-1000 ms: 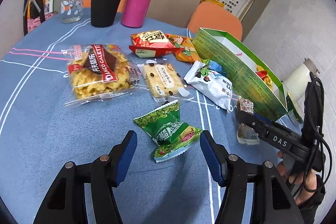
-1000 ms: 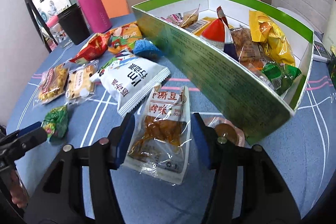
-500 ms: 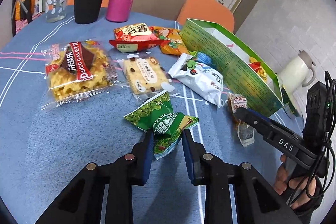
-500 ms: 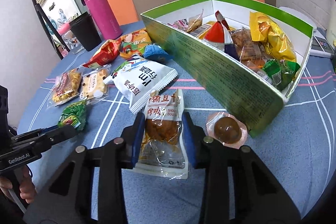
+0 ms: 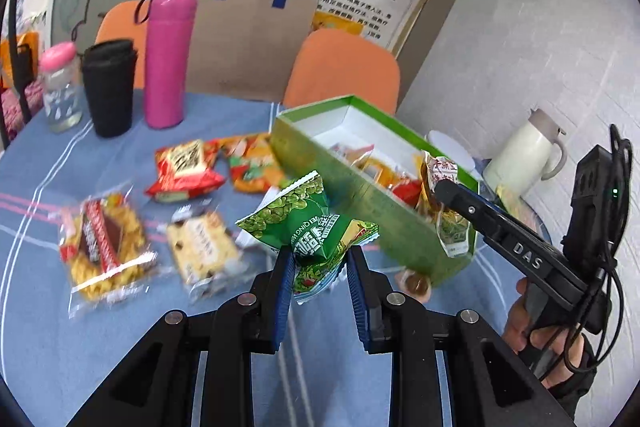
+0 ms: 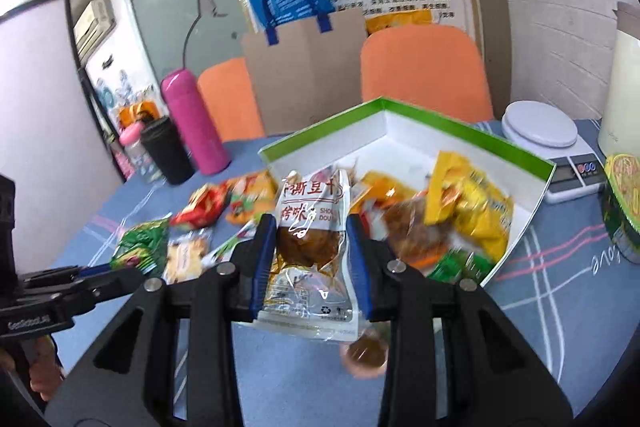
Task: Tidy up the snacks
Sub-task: 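Carry both packs over the green box and open both tools to drop them, then withdraw both open tools from the box toward the table snacks, then grasp the chocolate-chip cookie pack with the left tool while the right grasps the brown jelly cup, then lower the cookie pack into the box with the left tool while the right drops the jelly cup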
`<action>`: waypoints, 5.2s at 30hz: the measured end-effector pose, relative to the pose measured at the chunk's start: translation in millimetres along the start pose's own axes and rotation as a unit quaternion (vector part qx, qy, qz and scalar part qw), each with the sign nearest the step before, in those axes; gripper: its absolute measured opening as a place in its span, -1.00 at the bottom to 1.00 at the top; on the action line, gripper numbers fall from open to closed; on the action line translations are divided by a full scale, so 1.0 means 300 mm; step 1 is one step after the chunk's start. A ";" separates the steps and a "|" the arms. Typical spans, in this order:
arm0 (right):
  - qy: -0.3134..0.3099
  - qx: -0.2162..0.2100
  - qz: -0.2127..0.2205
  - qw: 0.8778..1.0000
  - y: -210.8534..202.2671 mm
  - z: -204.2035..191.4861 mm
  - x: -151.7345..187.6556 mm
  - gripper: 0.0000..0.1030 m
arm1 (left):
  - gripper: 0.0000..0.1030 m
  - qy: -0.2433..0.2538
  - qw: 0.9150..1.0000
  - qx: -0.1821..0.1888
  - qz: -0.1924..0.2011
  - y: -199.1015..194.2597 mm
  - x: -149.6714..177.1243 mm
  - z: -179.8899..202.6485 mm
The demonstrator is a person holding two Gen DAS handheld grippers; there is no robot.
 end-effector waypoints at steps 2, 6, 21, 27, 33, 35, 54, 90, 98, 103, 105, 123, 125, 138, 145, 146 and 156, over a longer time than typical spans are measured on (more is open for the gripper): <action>0.010 0.010 0.008 1.000 0.026 0.051 -0.039 -0.27 | -0.49 0.009 1.000 0.002 0.004 0.025 -0.046 0.035; 0.038 0.025 0.014 0.999 0.077 0.154 -0.084 -0.27 | -0.48 0.027 1.000 0.006 0.004 0.093 -0.126 0.105; 0.108 0.054 0.042 0.992 0.135 0.360 -0.096 0.44 | 0.56 0.016 0.999 -0.003 -0.047 0.463 -0.219 0.179; 0.116 0.073 0.066 0.988 0.104 0.379 -0.110 0.52 | 0.60 -0.025 0.999 0.010 -0.031 0.409 -0.179 0.099; 0.116 0.070 0.047 0.990 0.137 0.366 -0.092 0.57 | 0.60 -0.028 0.999 -0.009 -0.019 0.315 -0.145 0.035; 0.119 0.067 0.045 0.990 0.136 0.364 -0.088 0.57 | 0.60 -0.034 0.999 -0.021 -0.014 0.283 -0.130 0.005; 0.037 -0.045 0.032 0.998 0.055 0.091 -0.021 0.57 | 0.60 -0.090 0.991 -0.103 -0.012 -0.038 0.203 -0.238; -0.002 0.073 -0.148 0.986 -0.032 0.065 0.333 -0.11 | 0.18 -0.011 0.994 -0.094 -0.051 0.079 0.247 -0.189; -0.023 0.047 -0.162 0.985 0.026 0.011 0.334 -0.51 | 0.18 -0.009 0.996 -0.076 -0.047 0.017 0.274 -0.184; -0.049 0.022 -0.157 0.986 0.007 -0.062 0.349 -0.51 | 0.19 -0.024 0.995 -0.078 -0.051 0.014 0.288 -0.209; -0.045 0.022 -0.146 0.988 0.005 -0.062 0.328 -0.49 | 0.19 -0.025 0.995 -0.080 -0.055 0.015 0.295 -0.212; -0.044 -0.001 -0.160 0.986 0.029 -0.079 0.359 -0.43 | -0.22 -0.016 0.993 -0.097 -0.061 0.026 0.300 -0.207; -0.037 -0.002 -0.160 0.986 0.029 -0.074 0.360 -0.43 | 0.07 -0.021 0.992 -0.102 -0.069 0.038 0.295 -0.205; -0.028 -0.009 -0.155 0.988 0.016 -0.073 0.358 -0.43 | 0.18 0.061 0.985 -0.148 -0.062 0.108 0.276 -0.146; -0.033 -0.029 -0.134 0.990 -0.019 -0.104 0.336 -0.43 | 0.17 0.038 0.991 -0.112 -0.056 0.056 0.253 -0.117; -0.033 -0.030 -0.128 0.991 -0.027 -0.105 0.323 -0.43 | 0.17 0.039 0.992 -0.106 -0.051 0.043 0.237 -0.104; -0.021 0.009 -0.027 0.999 -0.134 -0.017 0.118 -0.43 | 0.17 0.057 0.997 -0.055 0.015 -0.017 0.015 0.067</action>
Point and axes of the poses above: each gripper's, at about its wrist camera, not at the fingertips, and y roughly the way its jaws point, z to its right, x to its underside, the point moved 7 cm from there along y, roughly the way its jaws point, and after that the axes turned 6 degrees about z, right-handed, at the moved point
